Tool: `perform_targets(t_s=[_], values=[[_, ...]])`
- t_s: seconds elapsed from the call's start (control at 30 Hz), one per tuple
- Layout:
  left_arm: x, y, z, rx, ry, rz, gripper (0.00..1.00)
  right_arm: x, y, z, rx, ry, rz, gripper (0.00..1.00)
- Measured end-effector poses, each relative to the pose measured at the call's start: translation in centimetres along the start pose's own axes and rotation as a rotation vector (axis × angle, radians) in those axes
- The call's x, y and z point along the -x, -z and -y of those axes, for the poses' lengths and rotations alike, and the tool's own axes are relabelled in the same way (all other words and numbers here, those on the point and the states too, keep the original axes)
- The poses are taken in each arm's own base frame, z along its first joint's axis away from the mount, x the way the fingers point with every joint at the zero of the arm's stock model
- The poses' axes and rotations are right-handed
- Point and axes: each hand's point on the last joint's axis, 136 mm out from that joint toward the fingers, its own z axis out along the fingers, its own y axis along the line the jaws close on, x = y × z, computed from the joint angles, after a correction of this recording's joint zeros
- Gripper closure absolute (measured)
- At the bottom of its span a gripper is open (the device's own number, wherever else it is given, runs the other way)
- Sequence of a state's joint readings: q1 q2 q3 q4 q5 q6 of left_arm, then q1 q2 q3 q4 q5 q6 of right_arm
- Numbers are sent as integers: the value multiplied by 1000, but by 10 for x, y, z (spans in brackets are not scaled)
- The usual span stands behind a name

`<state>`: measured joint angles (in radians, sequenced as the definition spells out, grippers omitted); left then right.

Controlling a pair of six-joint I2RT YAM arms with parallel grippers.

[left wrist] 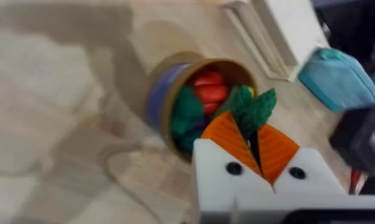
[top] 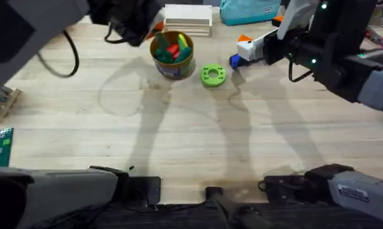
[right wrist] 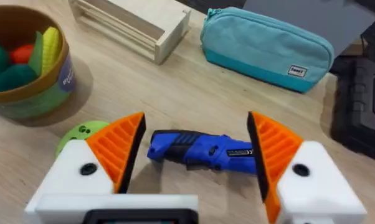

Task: Pick up the gripper from the table and insert it into the empty holder that is missing its gripper. Then pick up a screw, insert it into the mounting hole, and use the screwdriver to tighten it. Finally, clean up the table by picking up the vegetable and placing it into the bucket.

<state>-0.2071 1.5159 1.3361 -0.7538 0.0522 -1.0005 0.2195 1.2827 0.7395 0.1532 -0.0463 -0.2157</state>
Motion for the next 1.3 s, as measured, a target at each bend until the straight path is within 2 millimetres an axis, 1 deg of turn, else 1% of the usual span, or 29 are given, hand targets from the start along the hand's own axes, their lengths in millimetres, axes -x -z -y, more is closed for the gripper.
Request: perform_targets(t_s=[0.07, 0.13, 0.3, 0.47, 0.57, 0.63, 0.7, 0.77, 0.8, 0.83, 0.87, 0.93, 1.1, 1.2, 1.27, 1.3], values=[[-2, -3, 12, -40, -87, 1, 980, 0, 0, 0, 0, 0, 0, 42], [-2, -6, 15, -50, -144, 2, 980, 0, 0, 0, 0, 0, 0, 43], [-6, -24, 11, -35, -216, -33, 980, 0, 0, 0, 0, 0, 0, 42], [-25, -55, 3, -18, -243, -148, 980, 0, 0, 0, 0, 0, 0, 42], [-36, -70, 0, -26, -246, -215, 980, -1, 0, 0, 1, 0, -5, 43], [-37, -68, 2, -35, -249, -221, 962, -2, 0, 0, 2, -1, -8, 42], [-37, -68, 2, -39, -253, -225, 728, -3, 0, -1, 2, -1, -11, 43], [-38, -68, 4, -54, -253, -232, 428, -3, 0, -1, 2, -1, -11, 42], [-38, -66, 10, -77, -255, -232, 248, -3, 0, -1, 2, -1, -11, 42], [-38, -63, 13, -91, -259, -233, 102, -3, 0, -1, 2, -1, -11, 42], [-39, -61, 16, -98, -262, -234, 42, -3, 0, -1, 2, -1, -11, 42], [-40, -58, 14, -94, -259, -243, 17, -3, 0, -1, 2, -1, -11, 42], [-43, -55, 12, -104, -300, -264, 15, -3, 2, -1, 3, -2, -15, 43], [-45, -43, 11, -111, -368, -268, 15, 4, 13, 0, -1, -1, 1, 42], [-45, -31, 12, -126, -423, -258, 15, 7, 24, 0, -2, -2, 6, 42], [-45, 9, 17, -170, -551, -222, 15, -3, 46, -4, 14, -8, -63, 44]])
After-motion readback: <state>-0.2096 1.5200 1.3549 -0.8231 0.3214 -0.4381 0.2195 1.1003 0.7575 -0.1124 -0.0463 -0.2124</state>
